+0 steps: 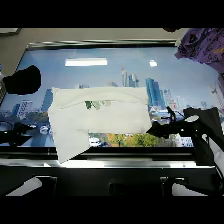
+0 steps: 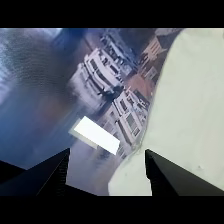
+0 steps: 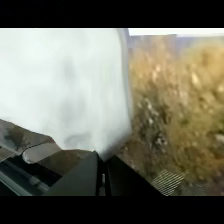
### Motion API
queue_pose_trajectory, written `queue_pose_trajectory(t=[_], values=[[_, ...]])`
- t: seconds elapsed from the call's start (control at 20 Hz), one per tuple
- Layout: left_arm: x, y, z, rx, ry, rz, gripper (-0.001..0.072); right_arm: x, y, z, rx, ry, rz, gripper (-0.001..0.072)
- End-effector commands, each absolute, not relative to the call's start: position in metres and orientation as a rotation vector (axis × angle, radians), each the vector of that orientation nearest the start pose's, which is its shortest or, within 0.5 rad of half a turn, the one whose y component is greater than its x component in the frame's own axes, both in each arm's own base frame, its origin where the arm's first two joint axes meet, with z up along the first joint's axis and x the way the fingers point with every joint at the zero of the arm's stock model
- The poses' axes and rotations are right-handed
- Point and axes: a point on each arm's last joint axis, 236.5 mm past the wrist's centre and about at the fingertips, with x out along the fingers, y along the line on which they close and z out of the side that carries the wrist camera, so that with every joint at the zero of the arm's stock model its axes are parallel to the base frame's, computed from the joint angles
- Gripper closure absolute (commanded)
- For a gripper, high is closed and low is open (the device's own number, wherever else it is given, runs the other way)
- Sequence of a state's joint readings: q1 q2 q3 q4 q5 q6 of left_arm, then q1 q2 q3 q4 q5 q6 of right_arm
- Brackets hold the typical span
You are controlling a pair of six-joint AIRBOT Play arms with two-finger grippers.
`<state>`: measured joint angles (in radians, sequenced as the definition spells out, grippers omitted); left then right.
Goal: Fold the clothes and pants, and hang the long-sleeved shirts on hangers.
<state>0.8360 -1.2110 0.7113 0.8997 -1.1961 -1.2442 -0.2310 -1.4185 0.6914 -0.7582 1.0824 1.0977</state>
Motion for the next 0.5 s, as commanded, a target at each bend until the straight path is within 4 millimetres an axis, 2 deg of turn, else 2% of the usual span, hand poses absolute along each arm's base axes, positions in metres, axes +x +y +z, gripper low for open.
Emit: queue_pose_trajectory(t=[0.0, 0.2, 0.45], values=[[0.268, 0.064, -0.088, -0.980, 1.209, 0.046, 0.0185, 0.295, 0.088, -0.086, 0.724, 1.440, 0.363, 0.0680], [0.283, 0.032, -0.092, -0.931, 1.200, -0.048, 0.0185, 0.298, 0.088, -0.069, 0.714, 1.399, 0.365, 0.0680], [0.292, 0.008, -0.102, -0.864, 1.233, -0.095, 0.0186, 0.298, 0.089, -0.067, 0.728, 1.400, 0.356, 0.0679]])
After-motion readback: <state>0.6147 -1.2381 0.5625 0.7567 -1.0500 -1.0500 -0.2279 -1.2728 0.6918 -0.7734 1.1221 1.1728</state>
